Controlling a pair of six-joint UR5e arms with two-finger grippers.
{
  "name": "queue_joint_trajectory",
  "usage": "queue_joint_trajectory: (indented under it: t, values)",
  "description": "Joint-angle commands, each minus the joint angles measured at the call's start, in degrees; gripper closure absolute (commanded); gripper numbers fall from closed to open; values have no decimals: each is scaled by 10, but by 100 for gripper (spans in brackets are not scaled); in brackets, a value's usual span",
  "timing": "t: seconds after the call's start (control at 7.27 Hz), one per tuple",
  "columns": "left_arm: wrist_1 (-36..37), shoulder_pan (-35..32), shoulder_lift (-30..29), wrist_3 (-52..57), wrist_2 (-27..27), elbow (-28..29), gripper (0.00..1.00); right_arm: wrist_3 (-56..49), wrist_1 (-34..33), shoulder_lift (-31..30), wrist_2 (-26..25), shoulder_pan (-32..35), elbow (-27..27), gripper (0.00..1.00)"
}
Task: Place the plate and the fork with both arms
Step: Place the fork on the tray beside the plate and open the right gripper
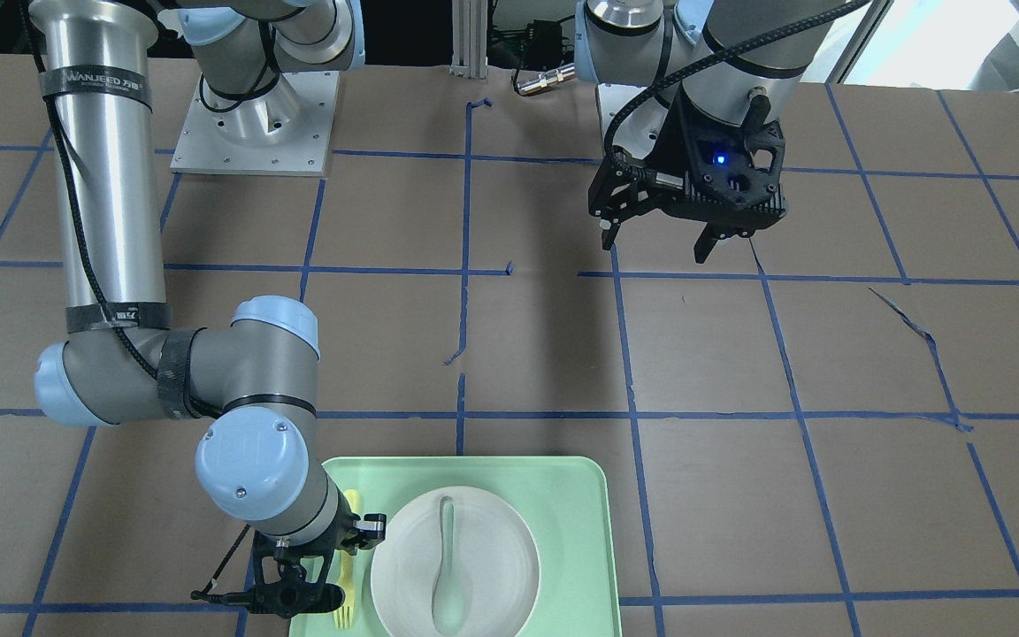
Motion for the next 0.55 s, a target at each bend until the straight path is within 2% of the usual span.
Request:
queue_joint_trajectory:
  t: [0.0, 0.28, 0.41]
  values:
    - [0, 0, 1, 0, 0, 0, 0, -18, 3, -51, -4, -1, 23, 0]
    - [0, 0, 4, 0, 1, 0, 0, -27, 7, -177, -5, -10, 101, 0]
    - [-1, 0, 6, 0, 1, 0, 0, -25, 67, -261, -3, -18, 111, 0]
